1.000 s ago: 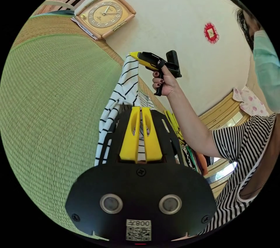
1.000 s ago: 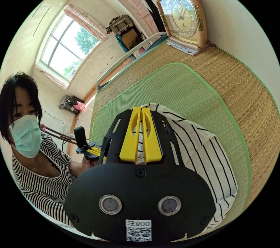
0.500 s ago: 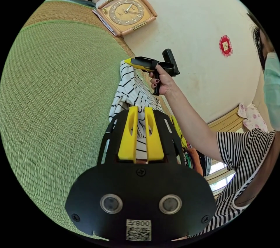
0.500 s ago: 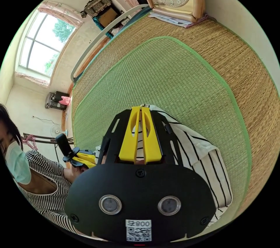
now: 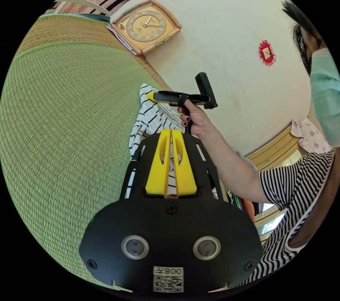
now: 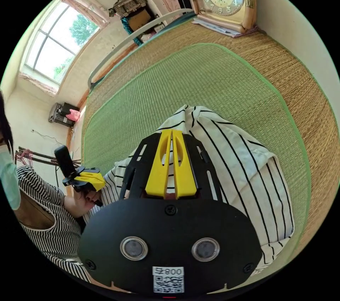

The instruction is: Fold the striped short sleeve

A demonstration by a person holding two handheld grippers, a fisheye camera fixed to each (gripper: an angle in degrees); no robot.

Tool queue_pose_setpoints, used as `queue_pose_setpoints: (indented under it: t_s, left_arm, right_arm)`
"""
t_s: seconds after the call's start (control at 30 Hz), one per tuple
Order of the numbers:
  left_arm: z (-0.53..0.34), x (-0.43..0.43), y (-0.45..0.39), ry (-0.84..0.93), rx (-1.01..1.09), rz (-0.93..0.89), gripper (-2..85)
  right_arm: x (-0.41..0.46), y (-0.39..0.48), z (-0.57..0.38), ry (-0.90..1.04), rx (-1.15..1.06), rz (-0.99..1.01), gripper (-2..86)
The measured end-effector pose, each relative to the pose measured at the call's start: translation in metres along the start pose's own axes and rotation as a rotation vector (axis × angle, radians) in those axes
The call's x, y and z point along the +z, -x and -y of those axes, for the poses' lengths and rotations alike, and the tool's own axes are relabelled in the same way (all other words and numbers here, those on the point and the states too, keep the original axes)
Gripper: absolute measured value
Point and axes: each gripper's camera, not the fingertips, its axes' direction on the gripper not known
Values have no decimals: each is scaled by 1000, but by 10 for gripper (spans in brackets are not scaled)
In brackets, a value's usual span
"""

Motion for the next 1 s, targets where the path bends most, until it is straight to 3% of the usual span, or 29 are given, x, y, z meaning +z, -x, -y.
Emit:
queue_pose_setpoints:
  t_s: [0.33,0.53,0.77,0.93,1.0]
  left_arm:
    - [-12,-2,-3,-3,-37,-3,2]
    - [-20,-16,-16,-107,-2,-20,2]
    - [-27,-10,-22,-81,-26,6,1]
    - [-27,5,-26,46,-47,97,1]
    - [-27,11,-23,87,-71,56,1]
  right_arm:
    - [-42,70,-45,-100,-85,-4,1]
    - [11,126,-88,0,-83,52,1]
    - [14,134,-91,-23,-21,101,1]
    - [-32,150,-159,-131,95,53,1]
    - [-41,153,-187,-132,157,11,1]
